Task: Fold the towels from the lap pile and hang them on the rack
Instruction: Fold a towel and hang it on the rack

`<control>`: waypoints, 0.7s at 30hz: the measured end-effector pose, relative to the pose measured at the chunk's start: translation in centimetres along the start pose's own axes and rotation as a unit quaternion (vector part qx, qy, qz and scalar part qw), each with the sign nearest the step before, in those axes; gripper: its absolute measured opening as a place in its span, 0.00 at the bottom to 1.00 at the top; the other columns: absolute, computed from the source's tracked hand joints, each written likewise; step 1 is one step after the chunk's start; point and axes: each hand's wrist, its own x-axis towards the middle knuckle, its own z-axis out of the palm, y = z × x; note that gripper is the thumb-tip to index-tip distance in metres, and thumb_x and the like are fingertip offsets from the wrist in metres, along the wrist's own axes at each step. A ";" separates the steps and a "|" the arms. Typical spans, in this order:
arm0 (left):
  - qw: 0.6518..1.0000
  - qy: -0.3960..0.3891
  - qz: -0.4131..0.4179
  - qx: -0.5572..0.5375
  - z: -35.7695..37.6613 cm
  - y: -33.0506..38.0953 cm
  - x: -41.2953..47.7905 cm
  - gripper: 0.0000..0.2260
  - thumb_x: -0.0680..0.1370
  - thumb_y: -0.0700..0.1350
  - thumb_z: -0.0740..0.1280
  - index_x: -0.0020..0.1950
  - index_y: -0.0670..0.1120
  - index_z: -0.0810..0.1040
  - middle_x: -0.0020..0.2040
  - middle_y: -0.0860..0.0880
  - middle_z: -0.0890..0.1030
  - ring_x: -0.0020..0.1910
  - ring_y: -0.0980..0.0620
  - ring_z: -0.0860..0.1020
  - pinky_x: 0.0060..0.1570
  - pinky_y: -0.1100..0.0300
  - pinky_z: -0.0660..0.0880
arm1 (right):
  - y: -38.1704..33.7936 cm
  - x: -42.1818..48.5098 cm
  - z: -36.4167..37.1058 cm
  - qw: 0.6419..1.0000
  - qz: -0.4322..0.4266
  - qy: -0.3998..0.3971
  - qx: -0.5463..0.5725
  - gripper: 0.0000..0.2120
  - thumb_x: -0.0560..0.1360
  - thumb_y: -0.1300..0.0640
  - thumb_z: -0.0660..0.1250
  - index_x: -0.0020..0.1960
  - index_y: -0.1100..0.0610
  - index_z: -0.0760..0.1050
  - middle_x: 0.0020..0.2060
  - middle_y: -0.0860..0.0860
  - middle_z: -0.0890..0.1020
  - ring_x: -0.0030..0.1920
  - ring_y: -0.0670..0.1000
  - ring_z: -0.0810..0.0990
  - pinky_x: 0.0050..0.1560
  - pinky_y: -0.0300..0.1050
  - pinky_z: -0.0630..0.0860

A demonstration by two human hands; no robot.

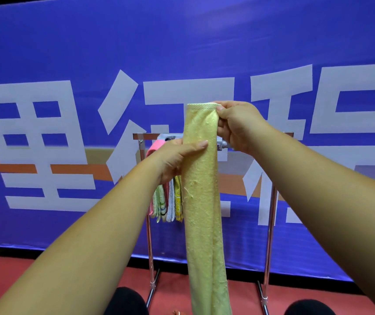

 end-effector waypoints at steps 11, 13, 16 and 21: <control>1.000 0.015 0.008 -0.012 2.0 1.6 -0.8 0.21 0.77 0.53 0.78 0.64 0.40 0.83 0.52 0.41 0.88 0.48 0.44 0.87 0.50 0.49 0.84 | 1.7 0.2 -1.5 0.998 0.039 0.011 0.049 0.14 0.84 0.62 0.63 0.66 0.67 0.80 0.54 0.60 0.88 0.56 0.60 0.88 0.53 0.57 0.86; 0.999 0.023 0.022 -0.010 2.2 2.3 -0.7 0.21 0.78 0.53 0.77 0.64 0.40 0.83 0.53 0.41 0.88 0.51 0.43 0.87 0.50 0.49 0.84 | 2.5 -0.6 -1.5 0.996 0.074 -0.016 0.047 0.20 0.85 0.49 0.66 0.67 0.64 0.79 0.52 0.58 0.89 0.57 0.61 0.88 0.65 0.59 0.82; 0.998 0.051 0.040 -0.005 2.3 3.7 -0.6 0.19 0.79 0.53 0.77 0.63 0.41 0.83 0.52 0.41 0.89 0.51 0.43 0.88 0.50 0.51 0.86 | 3.9 -2.3 -1.1 0.984 0.145 -0.099 0.032 0.37 0.79 0.27 0.62 0.64 0.60 0.83 0.44 0.55 0.87 0.51 0.57 0.87 0.62 0.53 0.82; 0.994 0.107 0.038 -0.008 1.2 5.8 0.6 0.24 0.75 0.55 0.80 0.62 0.40 0.83 0.51 0.41 0.89 0.50 0.42 0.89 0.54 0.44 0.85 | 6.4 -4.0 -0.7 0.972 0.148 -0.185 -0.003 0.33 0.81 0.29 0.59 0.69 0.54 0.80 0.54 0.51 0.89 0.54 0.50 0.88 0.56 0.51 0.80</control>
